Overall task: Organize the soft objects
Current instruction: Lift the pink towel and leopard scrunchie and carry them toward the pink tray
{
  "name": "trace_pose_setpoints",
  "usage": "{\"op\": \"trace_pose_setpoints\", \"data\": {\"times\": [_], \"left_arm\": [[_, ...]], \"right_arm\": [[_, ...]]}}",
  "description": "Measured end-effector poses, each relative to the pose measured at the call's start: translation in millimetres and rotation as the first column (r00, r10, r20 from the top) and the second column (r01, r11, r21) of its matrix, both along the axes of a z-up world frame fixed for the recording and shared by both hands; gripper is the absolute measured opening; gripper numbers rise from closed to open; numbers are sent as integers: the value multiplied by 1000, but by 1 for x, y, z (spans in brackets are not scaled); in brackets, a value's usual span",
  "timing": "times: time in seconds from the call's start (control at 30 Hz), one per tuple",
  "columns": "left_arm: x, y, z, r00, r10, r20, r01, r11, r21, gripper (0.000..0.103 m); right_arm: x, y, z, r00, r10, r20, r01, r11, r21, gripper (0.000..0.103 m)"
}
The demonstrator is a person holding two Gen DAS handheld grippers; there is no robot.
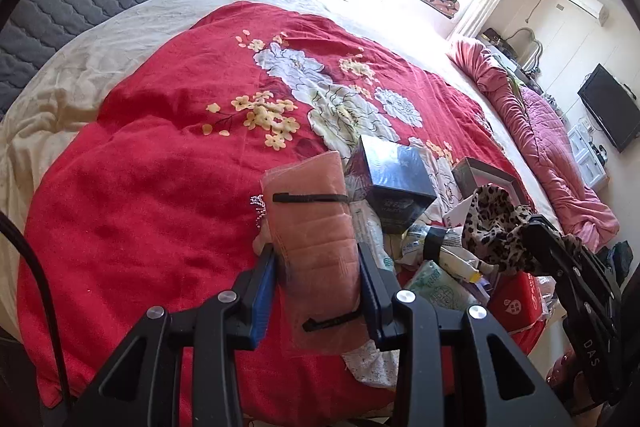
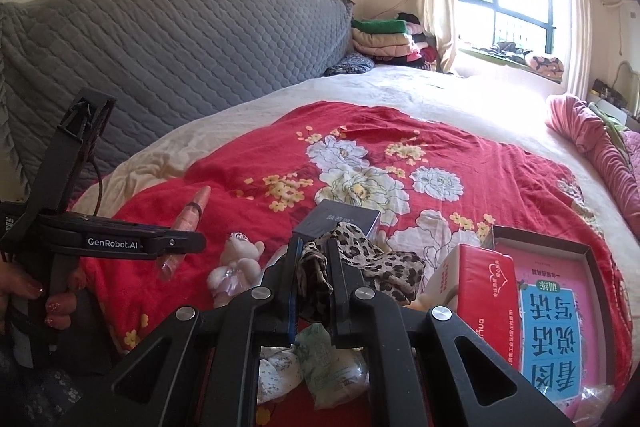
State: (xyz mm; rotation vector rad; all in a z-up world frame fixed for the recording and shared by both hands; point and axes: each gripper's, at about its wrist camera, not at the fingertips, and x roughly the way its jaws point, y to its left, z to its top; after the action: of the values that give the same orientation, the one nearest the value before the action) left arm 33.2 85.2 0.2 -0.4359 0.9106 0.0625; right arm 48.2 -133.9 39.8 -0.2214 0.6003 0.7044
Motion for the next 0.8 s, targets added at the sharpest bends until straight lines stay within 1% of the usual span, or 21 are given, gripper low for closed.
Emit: {"op": "trace_pose_setpoints", "data": {"times": [0.1,0.27,0.37,0.5,0.8], "left_arm": [[-2,-10,8,1000,-17,9,16,1000,19,38],[-3,-37,24,997,-70,31,68,996,59,38],[-3,-52,32,995,-98,37,95,993,69,38],[1,-75,42,988,-149,43,145,985,94,38],[10,-122,71,971,-229,68,216,963,160,38]], "right_arm": [[-3,-4,5,1000,-6,9,6,1000,13,10],[-8,-12,12,1000,-18,20,18,999,28,10],[-10,-18,18,999,-31,31,29,999,43,10],[-11,-31,28,997,-55,49,52,996,68,10],[-12,-69,47,986,-135,93,123,984,125,10]]}}
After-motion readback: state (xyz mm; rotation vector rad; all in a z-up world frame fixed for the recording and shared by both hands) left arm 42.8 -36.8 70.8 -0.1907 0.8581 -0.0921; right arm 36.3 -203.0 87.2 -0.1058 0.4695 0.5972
